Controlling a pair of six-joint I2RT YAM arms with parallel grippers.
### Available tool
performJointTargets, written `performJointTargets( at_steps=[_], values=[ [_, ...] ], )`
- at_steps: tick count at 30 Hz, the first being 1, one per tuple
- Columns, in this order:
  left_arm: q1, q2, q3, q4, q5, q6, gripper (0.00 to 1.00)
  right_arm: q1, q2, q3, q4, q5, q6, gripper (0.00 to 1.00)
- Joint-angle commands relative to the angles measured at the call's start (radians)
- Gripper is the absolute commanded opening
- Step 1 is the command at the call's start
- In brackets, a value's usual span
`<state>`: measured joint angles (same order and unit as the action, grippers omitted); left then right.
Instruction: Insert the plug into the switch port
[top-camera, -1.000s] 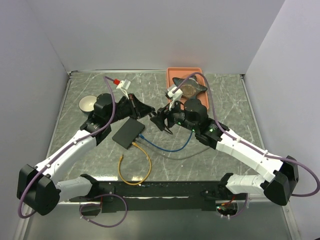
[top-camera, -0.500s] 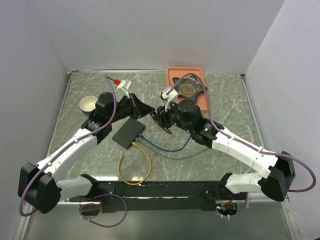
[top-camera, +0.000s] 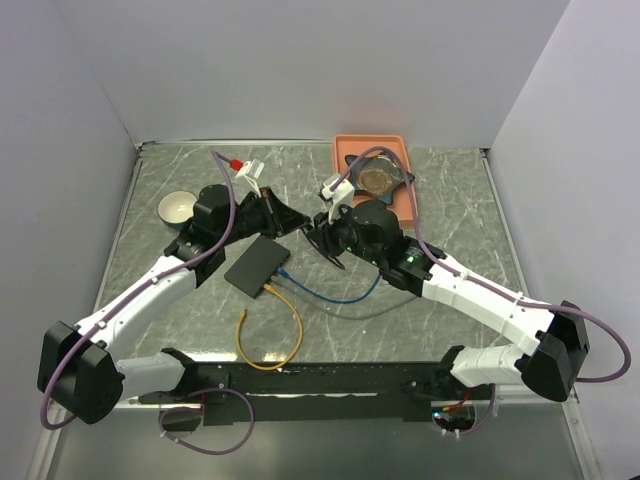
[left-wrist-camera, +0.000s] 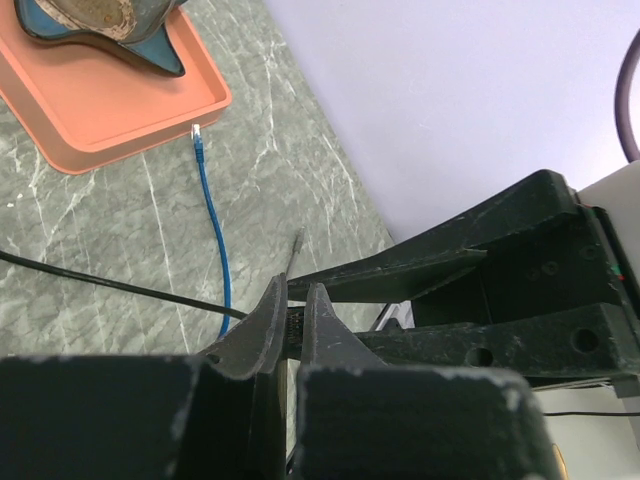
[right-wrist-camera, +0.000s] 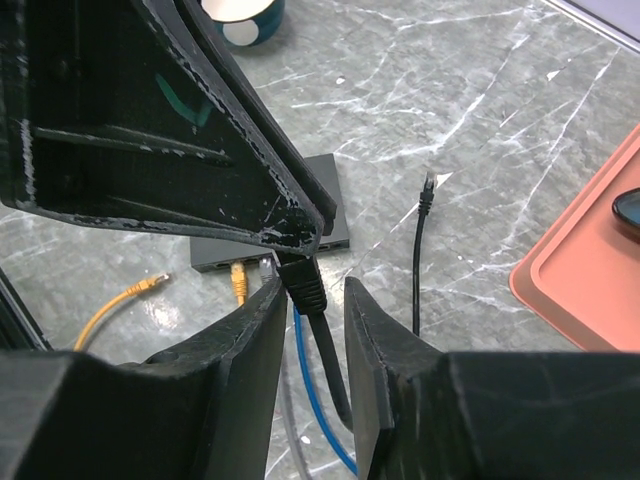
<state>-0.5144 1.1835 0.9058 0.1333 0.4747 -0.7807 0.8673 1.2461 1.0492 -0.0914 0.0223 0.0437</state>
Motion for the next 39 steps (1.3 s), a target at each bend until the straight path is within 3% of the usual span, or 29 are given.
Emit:
performJointTargets(
  at_steps=[1, 4, 5, 8, 18, 21, 22, 25, 30, 39],
  values=[
    [-0.004, 0.008, 0.044, 0.019, 0.022, -0.02, 0.01, 0.007, -0.01, 0.052, 0.041, 0.042, 0.01, 0.37],
    [-0.004, 0.013, 0.044, 0.023, 0.03, -0.022, 0.01, 0.01, -0.008, 0.052, 0.045, 0.042, 0.015, 0.28],
    [-0.004, 0.013, 0.045, 0.022, 0.033, -0.022, 0.01, 0.009, -0.005, 0.054, 0.045, 0.044, 0.013, 0.17],
    [-0.004, 0.005, 0.041, 0.023, 0.03, -0.022, 0.01, 0.009, 0.003, 0.061, 0.033, 0.048, 0.01, 0.0],
    [-0.004, -0.007, 0.038, 0.02, 0.015, -0.012, 0.07, 0.01, 0.004, 0.054, 0.028, 0.048, 0.001, 0.0],
    [-0.004, -0.013, 0.038, 0.009, -0.004, -0.006, 0.34, 0.009, 0.004, 0.051, 0.027, 0.05, -0.004, 0.0],
    [-0.003, -0.015, 0.036, 0.005, -0.01, 0.0, 0.54, 0.01, 0.003, 0.051, 0.025, 0.048, -0.004, 0.0],
    [-0.003, -0.025, 0.039, -0.023, -0.06, 0.004, 0.8, 0.01, 0.006, 0.049, 0.019, 0.045, -0.007, 0.0],
    [0.001, -0.073, 0.025, -0.067, -0.159, 0.015, 0.92, 0.01, 0.004, 0.043, 0.016, 0.048, -0.01, 0.0],
    [0.011, -0.247, -0.05, -0.201, -0.611, 0.0, 0.98, 0.01, 0.01, 0.04, 0.007, 0.048, -0.019, 0.0]
  ],
)
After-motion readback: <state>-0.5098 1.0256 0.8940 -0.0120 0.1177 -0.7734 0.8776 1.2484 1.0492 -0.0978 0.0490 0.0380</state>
